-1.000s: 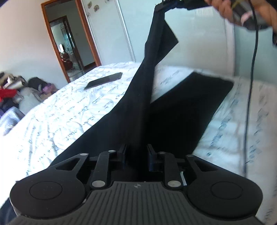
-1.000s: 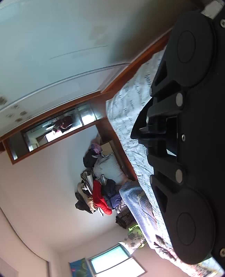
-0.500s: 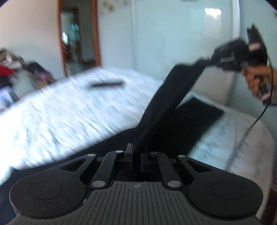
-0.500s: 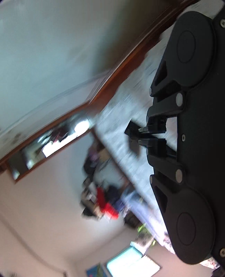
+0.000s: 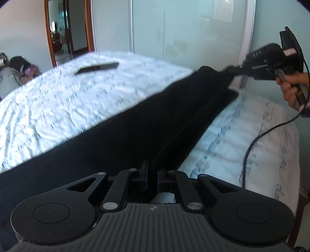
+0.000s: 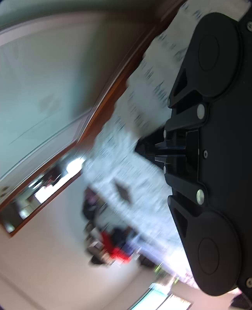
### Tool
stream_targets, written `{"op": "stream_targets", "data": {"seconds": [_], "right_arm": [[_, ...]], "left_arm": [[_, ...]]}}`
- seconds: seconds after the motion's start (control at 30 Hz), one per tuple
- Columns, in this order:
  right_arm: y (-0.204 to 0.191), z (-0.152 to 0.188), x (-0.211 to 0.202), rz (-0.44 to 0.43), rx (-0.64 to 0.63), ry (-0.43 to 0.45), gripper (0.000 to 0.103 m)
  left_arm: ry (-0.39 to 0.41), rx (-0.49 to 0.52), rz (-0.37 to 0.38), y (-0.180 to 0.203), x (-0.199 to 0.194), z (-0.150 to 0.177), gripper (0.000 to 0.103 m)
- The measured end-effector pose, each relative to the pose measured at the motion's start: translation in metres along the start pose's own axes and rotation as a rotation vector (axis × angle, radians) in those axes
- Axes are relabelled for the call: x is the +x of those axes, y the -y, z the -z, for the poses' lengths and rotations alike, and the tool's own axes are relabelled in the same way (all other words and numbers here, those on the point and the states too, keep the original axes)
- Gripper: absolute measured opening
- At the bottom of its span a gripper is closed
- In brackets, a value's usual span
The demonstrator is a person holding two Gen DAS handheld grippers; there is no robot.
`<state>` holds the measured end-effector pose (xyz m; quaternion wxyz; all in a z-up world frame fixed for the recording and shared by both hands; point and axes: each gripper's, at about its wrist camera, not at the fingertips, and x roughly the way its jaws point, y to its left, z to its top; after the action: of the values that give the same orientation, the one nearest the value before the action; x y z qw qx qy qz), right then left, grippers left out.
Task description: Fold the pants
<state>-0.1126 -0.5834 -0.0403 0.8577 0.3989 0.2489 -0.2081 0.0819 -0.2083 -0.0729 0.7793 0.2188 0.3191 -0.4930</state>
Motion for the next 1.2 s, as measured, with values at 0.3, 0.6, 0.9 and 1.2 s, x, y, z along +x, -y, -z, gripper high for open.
{"op": "stream_targets", "data": {"seconds": [0.3,0.6,0.9,1.2], "right_arm": [[-0.002,0.013,-0.021,0.164,-0.087,0.114,0.021],[-0.116,0.037,0.055,-0.051,-0.552,-0.064,0.037],[-0.185,0.055,0.082,-0.086,-0.719,-0.046,0.027],[-0.320,0.176,0.158,-0.352,-1.185,-0.378,0.027]], "left_arm": [[0.046,0.005,0.012,0.006,-0.011,0.006,0.074],[0.096,-0.112,-0.173,-0.017,-0.053,0.021,0.081],[0.047,-0.427,-0.353,-0.109,-0.107,0.070,0.081],[-0.033,-0.421,-0.403,-0.129,-0.098,0.084,0.081]]}}
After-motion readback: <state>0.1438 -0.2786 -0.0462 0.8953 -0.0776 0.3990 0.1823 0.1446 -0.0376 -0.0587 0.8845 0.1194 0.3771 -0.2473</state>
